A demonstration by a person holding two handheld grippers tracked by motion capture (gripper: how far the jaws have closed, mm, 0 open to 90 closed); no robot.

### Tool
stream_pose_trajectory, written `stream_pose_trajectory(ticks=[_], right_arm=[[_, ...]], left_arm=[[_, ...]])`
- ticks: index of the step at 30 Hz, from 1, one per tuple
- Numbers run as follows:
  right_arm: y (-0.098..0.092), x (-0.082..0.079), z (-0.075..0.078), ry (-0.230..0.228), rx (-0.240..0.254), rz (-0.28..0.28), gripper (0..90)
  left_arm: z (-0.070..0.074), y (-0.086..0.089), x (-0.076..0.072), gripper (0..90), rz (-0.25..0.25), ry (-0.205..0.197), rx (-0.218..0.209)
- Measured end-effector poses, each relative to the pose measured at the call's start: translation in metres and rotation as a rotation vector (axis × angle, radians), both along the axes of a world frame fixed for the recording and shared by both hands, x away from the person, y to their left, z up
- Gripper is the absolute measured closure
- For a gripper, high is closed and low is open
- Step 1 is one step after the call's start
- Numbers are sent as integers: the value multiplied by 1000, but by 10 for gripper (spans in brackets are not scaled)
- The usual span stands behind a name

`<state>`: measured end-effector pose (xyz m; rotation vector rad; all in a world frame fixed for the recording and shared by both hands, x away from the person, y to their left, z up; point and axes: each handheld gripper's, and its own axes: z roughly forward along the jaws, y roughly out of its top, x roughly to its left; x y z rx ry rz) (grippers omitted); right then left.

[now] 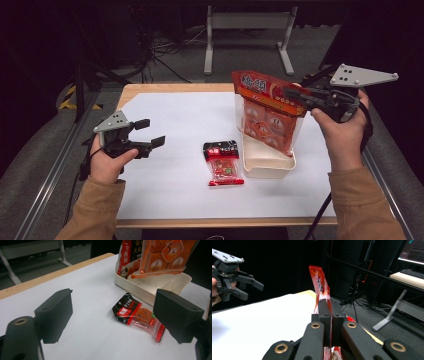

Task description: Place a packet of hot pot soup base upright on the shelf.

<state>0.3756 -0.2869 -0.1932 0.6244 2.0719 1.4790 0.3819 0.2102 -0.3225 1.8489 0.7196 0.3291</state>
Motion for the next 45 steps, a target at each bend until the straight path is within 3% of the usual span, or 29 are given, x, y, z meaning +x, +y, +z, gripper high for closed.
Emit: stream_pose_trajectory(ticks=[14,18,22,27,36,40,43,45], right_arm=[[-8,10,-21,1,2,-49,899],[-8,10,-27,-8,-13,-59,899],[-8,13,-36,-3,-23,-63,899],[-12,15,-44,8,-10,-73,898],[-14,15,-54,31,0,-70,896],[-18,14,-57,44,13,-71,894],[-19,13,-60,54,13,-79,891],[-20,13,-62,59,19,-78,890]], left_arm=[[-4,-2,3,166,-9,13,13],[-6,-4,3,159,-7,33,13],[-7,-5,4,148,-10,25,24],[-10,-6,3,143,-8,15,-2],[-15,-10,4,92,-11,5,18],[-17,-12,4,67,-3,14,4],[-19,-14,4,55,5,15,-29],[-20,-15,4,46,4,9,-26]])
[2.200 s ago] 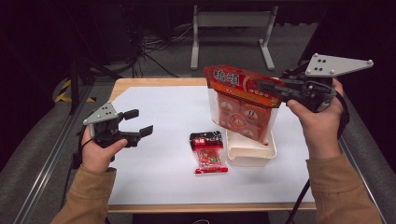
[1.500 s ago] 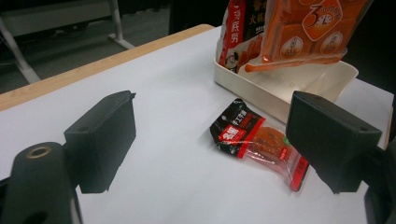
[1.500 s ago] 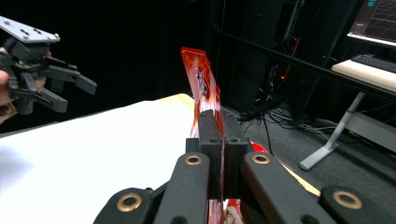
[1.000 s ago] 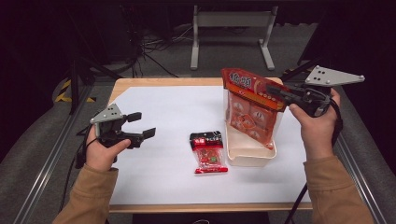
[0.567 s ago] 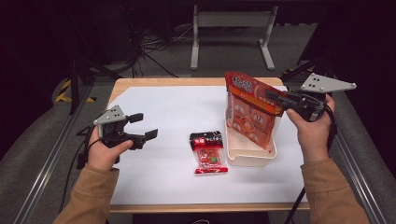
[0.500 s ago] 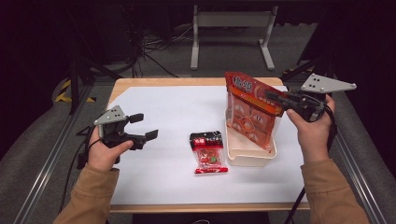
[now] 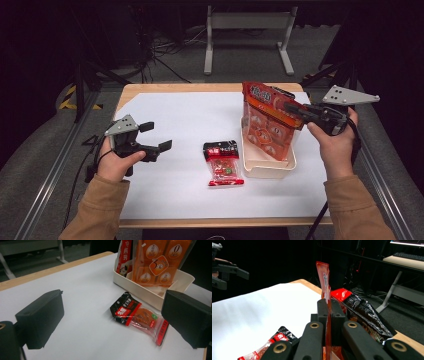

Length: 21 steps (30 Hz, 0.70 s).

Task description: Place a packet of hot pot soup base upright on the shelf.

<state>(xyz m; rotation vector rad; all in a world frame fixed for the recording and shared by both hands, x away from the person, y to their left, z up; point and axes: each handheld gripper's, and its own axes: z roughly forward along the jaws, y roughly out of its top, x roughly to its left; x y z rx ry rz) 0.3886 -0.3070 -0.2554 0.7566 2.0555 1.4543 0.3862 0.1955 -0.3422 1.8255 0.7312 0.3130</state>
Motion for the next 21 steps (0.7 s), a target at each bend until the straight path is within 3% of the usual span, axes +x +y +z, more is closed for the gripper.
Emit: stream_pose_trajectory(ticks=[4,10,21], right_arm=[[-2,0,-4,20,-5,-9,886],[-1,1,-15,65,-55,-18,886],[-6,-3,-27,83,-36,-17,889]], left_arm=[[-1,-2,2,37,-1,-11,9],[-3,-5,6,15,-1,-20,8],[-6,-9,11,31,-4,-20,29]])
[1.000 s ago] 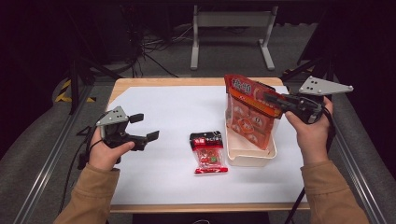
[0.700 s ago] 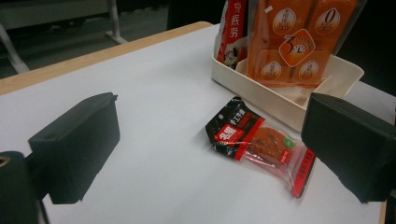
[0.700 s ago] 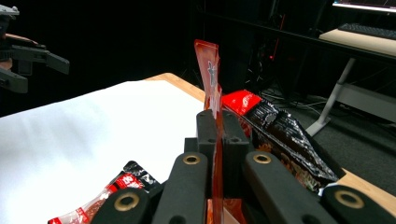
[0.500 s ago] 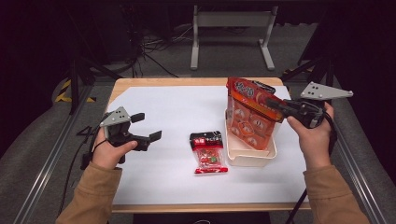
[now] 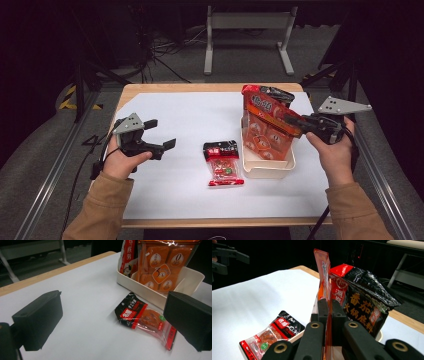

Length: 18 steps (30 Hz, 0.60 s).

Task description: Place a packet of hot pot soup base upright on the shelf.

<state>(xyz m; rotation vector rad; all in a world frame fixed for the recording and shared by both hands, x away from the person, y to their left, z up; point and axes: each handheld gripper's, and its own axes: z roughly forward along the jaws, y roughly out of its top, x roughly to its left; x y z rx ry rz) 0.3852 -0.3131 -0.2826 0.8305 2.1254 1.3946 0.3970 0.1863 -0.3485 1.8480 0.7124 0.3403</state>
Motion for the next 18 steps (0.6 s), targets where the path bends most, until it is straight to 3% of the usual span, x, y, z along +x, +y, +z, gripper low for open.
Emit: stream_pose_trajectory(ticks=[6,11,14,18], right_arm=[[-7,-5,-5,3,19,-16,888],[-8,-6,-4,4,15,-20,873],[-8,-6,-5,-4,-2,-38,794],[-12,-9,-4,-6,11,-52,701]], left_arm=[[-2,-6,2,58,-21,17,7],[-4,-12,5,69,-33,8,4],[-6,-16,7,68,-42,19,10],[-9,-18,10,67,-46,32,13]])
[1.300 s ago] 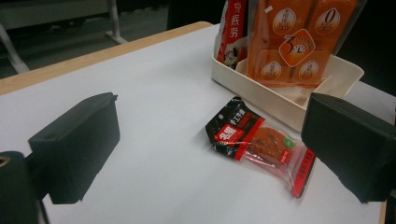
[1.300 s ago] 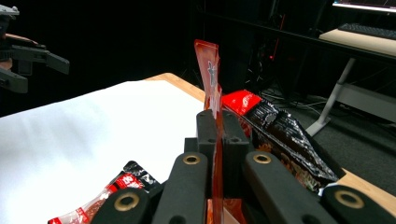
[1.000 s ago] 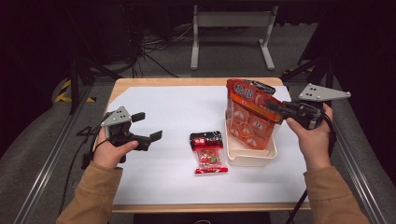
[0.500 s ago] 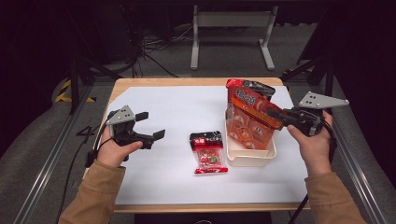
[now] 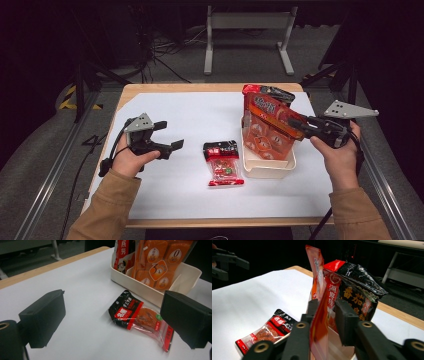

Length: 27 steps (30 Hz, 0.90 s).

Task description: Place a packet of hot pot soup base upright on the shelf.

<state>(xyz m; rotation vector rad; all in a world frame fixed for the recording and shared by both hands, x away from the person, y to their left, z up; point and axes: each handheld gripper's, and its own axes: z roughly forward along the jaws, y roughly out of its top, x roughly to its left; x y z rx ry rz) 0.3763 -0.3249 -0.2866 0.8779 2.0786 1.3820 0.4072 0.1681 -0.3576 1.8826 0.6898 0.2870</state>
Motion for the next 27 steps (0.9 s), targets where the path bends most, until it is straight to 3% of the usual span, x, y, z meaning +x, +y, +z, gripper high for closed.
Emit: stream_pose_trajectory(ticks=[3,9,17,27], right_arm=[[-3,-3,1,-4,11,-3,600],[-8,-14,2,-9,18,1,522],[-25,-35,1,-32,34,-30,494],[-43,-49,-12,-11,17,-84,465]], left_arm=[[-2,-2,2,64,-6,0,14],[-3,-7,3,55,-22,5,22],[-6,-10,3,56,-18,17,23],[-8,-15,5,81,-11,22,21]])
